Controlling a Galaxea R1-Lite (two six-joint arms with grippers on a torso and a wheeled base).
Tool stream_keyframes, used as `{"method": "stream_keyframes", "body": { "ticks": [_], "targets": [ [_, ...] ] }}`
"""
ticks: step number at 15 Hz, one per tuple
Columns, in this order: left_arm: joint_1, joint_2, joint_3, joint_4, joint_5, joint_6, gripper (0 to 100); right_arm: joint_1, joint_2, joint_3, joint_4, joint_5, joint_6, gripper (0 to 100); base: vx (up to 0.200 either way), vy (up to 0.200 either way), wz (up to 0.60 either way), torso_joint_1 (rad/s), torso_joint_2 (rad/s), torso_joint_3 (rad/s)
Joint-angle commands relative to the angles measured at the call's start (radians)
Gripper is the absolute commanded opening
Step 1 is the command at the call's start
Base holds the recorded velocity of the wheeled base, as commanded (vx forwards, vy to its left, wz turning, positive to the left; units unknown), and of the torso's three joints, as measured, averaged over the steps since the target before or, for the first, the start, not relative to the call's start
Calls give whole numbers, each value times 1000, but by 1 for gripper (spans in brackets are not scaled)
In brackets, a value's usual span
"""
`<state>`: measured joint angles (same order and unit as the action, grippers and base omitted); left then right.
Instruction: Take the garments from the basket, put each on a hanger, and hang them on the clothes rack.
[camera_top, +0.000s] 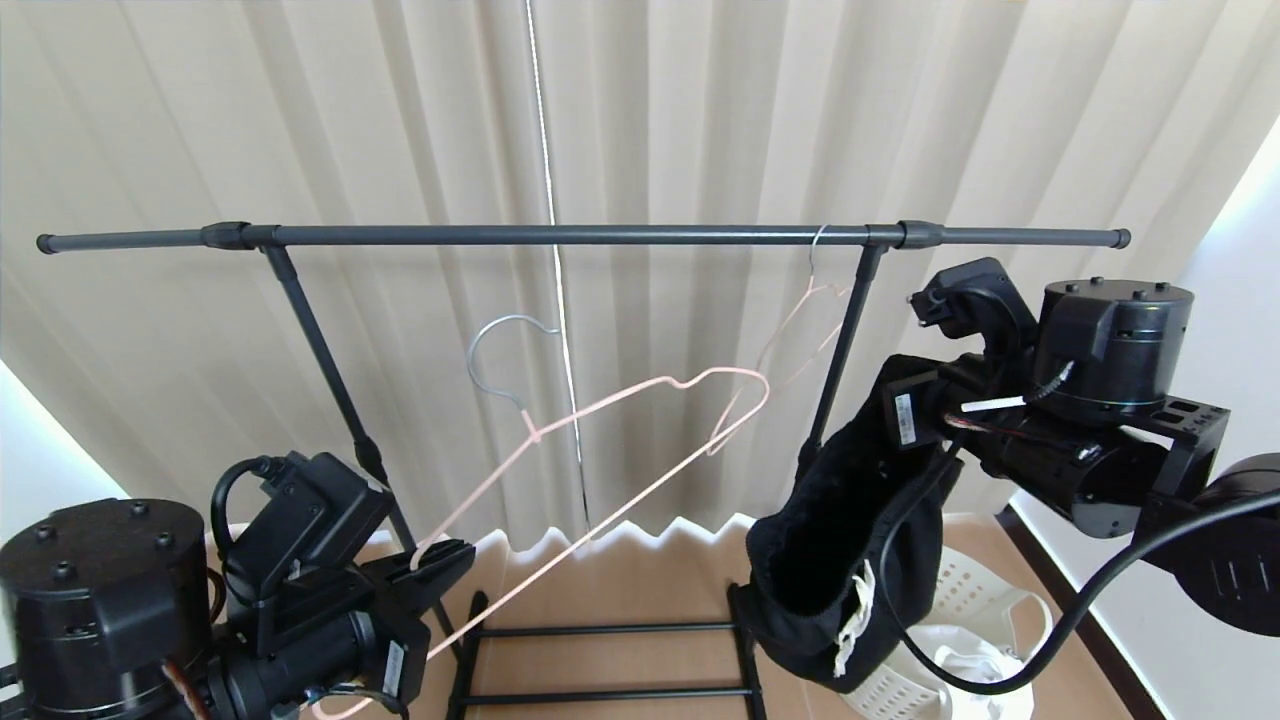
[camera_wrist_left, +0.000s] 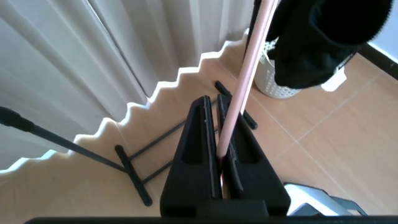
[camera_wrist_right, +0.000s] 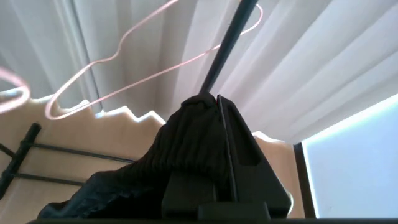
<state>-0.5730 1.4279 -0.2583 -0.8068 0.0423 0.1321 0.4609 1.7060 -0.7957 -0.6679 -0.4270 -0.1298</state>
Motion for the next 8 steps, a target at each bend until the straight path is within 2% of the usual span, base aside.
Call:
{"method": "stream_keyframes", "body": {
  "ticks": [1,4,8],
  "targets": [
    [-11,14,17,-2,-6,0,0,15,27,-23,1,-30,-1,0,0,0,0,0,0,0],
    [-11,16,42,-2,-58,1,0,19,83,-89,-2,-114,2,0,0,0,0,0,0,0],
    [-54,45,39,-2,-61,3,0,64,87,-92,1,-127,6,0,0,0,0,0,0,0]
  ]
}}
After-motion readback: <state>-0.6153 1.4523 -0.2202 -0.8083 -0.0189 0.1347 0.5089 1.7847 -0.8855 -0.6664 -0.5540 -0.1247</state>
